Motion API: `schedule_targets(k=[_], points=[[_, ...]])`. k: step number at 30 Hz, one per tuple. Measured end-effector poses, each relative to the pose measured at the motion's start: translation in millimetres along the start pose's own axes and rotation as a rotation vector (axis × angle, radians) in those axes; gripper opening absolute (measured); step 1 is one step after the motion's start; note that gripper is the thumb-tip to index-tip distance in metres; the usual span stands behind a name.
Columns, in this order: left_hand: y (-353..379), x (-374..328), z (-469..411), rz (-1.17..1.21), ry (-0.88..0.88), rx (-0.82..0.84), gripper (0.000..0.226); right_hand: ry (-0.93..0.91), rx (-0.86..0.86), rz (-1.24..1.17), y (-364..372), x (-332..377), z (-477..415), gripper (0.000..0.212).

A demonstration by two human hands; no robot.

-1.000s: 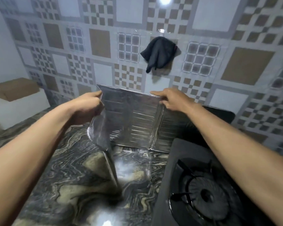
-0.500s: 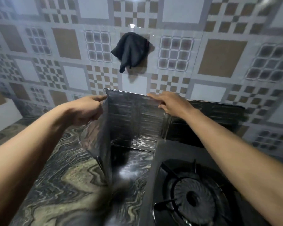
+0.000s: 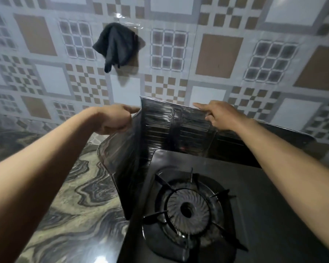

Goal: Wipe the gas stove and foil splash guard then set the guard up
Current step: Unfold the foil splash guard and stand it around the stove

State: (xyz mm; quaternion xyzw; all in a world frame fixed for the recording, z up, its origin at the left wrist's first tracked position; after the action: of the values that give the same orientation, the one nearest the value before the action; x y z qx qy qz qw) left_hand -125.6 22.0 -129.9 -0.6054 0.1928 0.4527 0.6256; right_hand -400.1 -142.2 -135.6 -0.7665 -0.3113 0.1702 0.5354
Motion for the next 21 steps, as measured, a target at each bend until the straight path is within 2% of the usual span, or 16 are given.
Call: schedule_targets(k=[4, 8, 12, 15, 21], points=[[24, -16, 14, -0.001, 0.041, -0.053, 0.060, -0.045, -0.023, 0.011, 6, 16, -10, 0.069], [44, -9, 22, 0.022, 0.001, -0.074, 0.086, -0.115, -0.131, 0.019, 27, 42, -23, 0.077], [47, -5, 23, 0.012, 0.067, -0.127, 0.094, -0.166, -0.231, 0.085, 42, 42, -25, 0.092], [45, -9, 25, -0.036, 0.069, -0.104, 0.084, -0.146, -0.192, 0.047, 36, 22, -19, 0.091], [53, -14, 31, -0.153, 0.042, -0.075, 0.063, -0.139, -0.108, -0.058, 18, -25, -3, 0.076]])
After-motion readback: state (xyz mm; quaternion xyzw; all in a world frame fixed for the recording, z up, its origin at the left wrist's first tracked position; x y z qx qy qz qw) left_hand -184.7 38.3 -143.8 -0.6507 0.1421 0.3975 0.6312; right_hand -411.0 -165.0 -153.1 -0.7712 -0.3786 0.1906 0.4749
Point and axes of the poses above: each hand's wrist, its own z-axis away from the middle knuckle, its own y-axis out of the palm, x = y × z, the point moved 5 cm from there along -z, towards the middle knuckle, and after that the axes turned 11 degrees about -x, right-handed, at the moved point
